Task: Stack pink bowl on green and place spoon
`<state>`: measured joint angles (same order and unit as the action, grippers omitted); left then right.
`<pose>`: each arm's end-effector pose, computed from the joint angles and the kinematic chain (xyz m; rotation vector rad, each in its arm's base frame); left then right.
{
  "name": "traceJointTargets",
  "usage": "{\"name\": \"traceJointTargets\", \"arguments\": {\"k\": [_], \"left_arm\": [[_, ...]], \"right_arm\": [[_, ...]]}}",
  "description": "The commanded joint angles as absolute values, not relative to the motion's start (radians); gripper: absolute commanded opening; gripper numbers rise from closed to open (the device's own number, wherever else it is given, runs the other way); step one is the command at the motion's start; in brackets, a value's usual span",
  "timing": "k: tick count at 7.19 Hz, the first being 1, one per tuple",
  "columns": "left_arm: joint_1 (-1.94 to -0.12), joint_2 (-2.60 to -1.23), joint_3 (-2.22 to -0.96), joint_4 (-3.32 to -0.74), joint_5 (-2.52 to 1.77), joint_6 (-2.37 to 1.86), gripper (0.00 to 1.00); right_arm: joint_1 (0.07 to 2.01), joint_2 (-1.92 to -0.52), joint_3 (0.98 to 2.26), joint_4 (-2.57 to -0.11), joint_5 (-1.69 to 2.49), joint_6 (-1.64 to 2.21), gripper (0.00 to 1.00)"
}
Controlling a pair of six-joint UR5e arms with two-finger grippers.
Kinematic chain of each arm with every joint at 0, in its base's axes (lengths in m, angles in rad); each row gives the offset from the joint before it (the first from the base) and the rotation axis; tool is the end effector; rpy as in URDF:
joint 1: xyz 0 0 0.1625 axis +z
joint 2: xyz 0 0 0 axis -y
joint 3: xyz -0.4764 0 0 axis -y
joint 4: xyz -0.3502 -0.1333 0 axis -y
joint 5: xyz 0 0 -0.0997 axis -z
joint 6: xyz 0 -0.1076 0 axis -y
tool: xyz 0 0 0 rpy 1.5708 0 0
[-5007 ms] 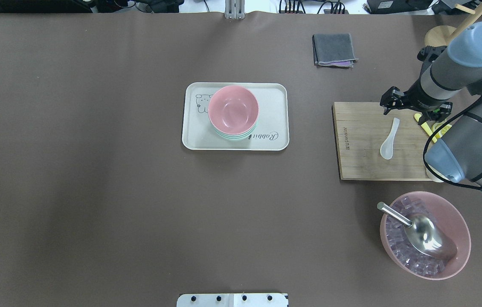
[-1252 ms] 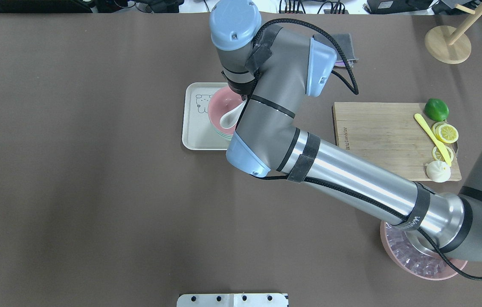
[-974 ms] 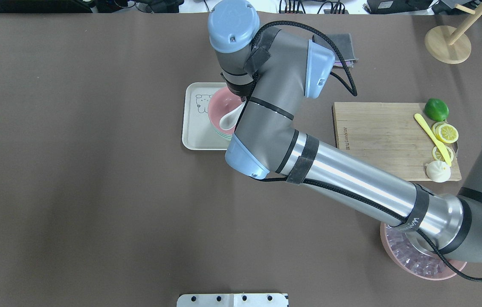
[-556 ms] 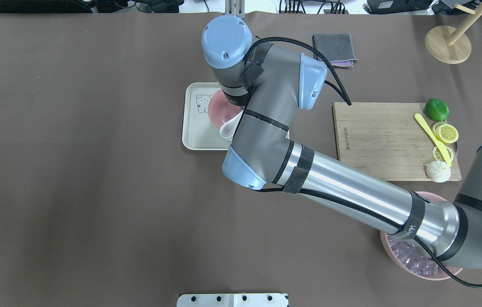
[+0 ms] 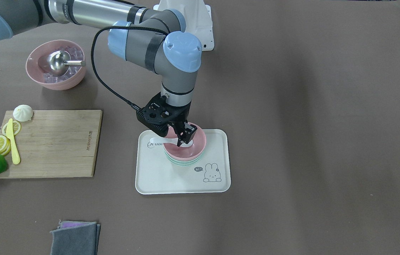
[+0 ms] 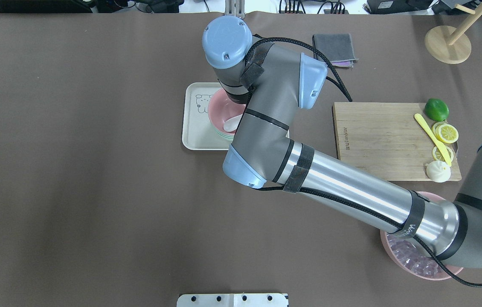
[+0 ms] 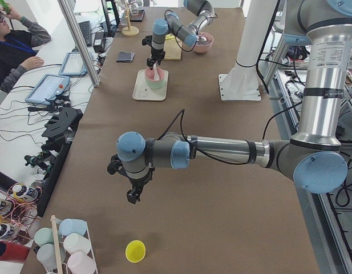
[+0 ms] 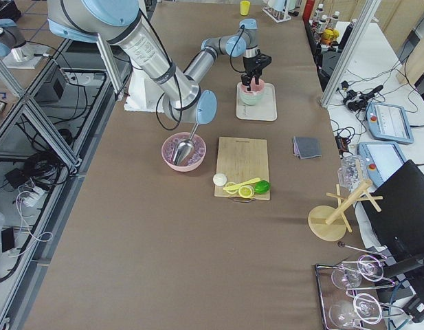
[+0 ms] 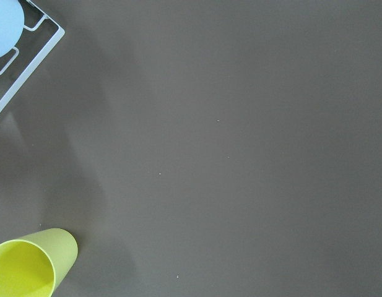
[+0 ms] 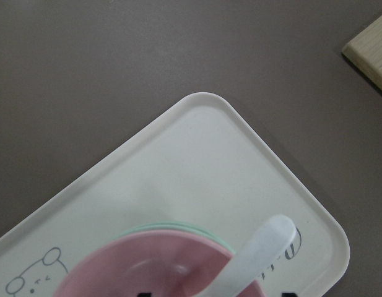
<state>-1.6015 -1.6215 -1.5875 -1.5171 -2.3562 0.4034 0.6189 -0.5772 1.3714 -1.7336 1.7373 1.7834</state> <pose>-0.0717 -0.4723 0.6894 0.1829 0.7685 0.3586 -0.5747 -0.5511 0.1995 -0.0313 -0.6655 0.7489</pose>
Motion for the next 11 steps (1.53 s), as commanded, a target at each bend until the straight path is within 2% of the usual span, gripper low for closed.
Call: {"name": "traceJointTargets", "arguments": {"k": [1,4,6,8,9,11], "left_arm": [[-1.601,-1.621,-1.588,-1.517,-2.356,0.403,0.99],[-1.603,-1.621,-1.589,-1.505,-2.355,0.305,0.99],[-1.603,-1.563,-1.643,-1.543,-2.356,0.084,0.99],[-1.605,-1.417,-1.802,-1.543,-2.356,0.020,0.99],[-1.606,-1.382,-1.839,-1.545,-2.356,0.023,0.99],[-1.605,-1.381,-1.794,-1.545,-2.356,0.031,0.99]], "right_arm": [[0.629,-0.580,1.371,-1.733,1.736,1.767,1.00],[0.702,-0.633,1.379,-1.720,1.759,1.618,1.00],[0.834,-0.780,1.399,-1.591,1.920,1.438,1.00],[0.955,-0.910,1.501,-1.592,2.012,1.245,1.00],[1.027,-0.980,1.555,-1.597,2.069,1.145,1.00],[1.183,-1.157,1.627,-1.597,2.187,0.864,1.00]]}}
